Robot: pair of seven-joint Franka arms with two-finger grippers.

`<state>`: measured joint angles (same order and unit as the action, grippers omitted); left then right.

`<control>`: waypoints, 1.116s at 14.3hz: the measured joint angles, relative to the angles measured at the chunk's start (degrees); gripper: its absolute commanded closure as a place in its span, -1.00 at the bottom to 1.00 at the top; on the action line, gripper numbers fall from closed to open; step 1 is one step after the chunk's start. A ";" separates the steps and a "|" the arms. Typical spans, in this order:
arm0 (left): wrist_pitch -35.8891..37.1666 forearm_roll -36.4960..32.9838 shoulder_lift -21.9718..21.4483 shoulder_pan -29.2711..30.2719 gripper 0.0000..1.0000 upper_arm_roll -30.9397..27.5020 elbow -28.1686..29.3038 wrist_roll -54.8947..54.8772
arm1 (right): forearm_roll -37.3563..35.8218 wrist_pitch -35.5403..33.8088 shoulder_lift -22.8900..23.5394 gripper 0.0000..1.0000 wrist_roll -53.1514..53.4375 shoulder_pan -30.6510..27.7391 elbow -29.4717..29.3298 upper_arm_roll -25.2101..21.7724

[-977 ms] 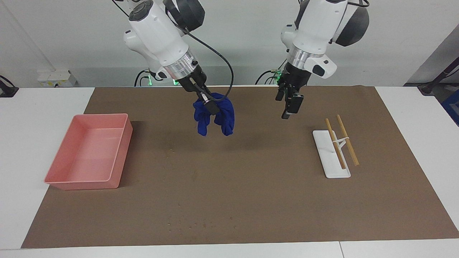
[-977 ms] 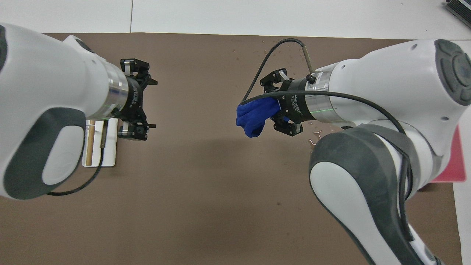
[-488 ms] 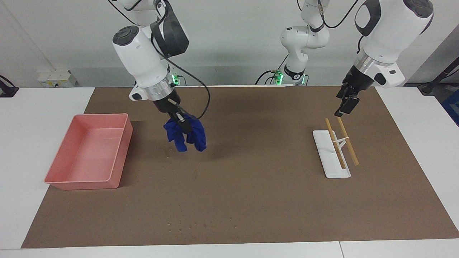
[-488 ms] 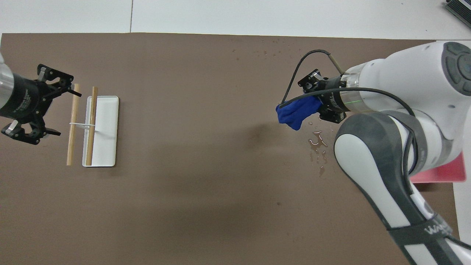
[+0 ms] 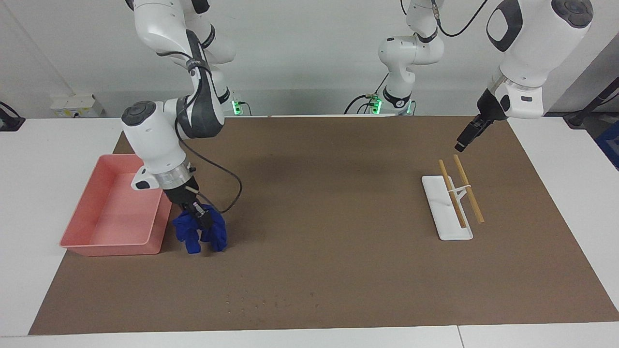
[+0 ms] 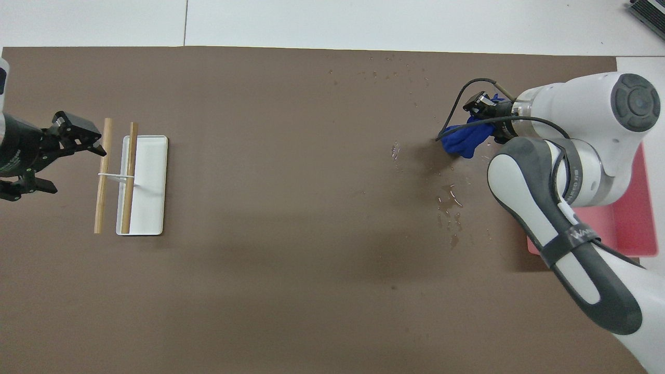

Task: Wipe water with towel using both arms
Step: 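Wipe the towel across the water droplets with the right gripper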

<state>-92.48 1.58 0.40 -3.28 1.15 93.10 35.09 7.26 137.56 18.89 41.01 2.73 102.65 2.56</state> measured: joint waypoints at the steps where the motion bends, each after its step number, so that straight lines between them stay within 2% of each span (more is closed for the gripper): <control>1: 0.00 -0.39 -0.02 0.00 -1.00 0.04 -0.05 -2.74 | 0.00 1.12 1.28 1.00 -0.44 -0.02 0.08 0.05; 4: 0.87 -0.87 -0.05 0.12 -1.00 -0.25 -0.50 -9.53 | -0.04 1.44 1.92 1.00 -0.56 0.53 3.01 0.54; 8: 4.54 -1.87 -0.41 0.95 -1.00 -0.24 -0.94 -19.43 | -0.10 1.44 -1.20 1.00 -4.19 0.49 11.23 0.50; 16: 4.83 -2.28 -0.53 2.54 -1.00 0.84 -0.91 -21.94 | -0.10 -0.53 -7.96 1.00 -10.24 0.09 24.30 0.48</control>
<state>-87.64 -0.70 -0.13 -0.74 2.00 92.18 13.16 7.16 137.03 10.93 30.77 2.82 126.95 3.04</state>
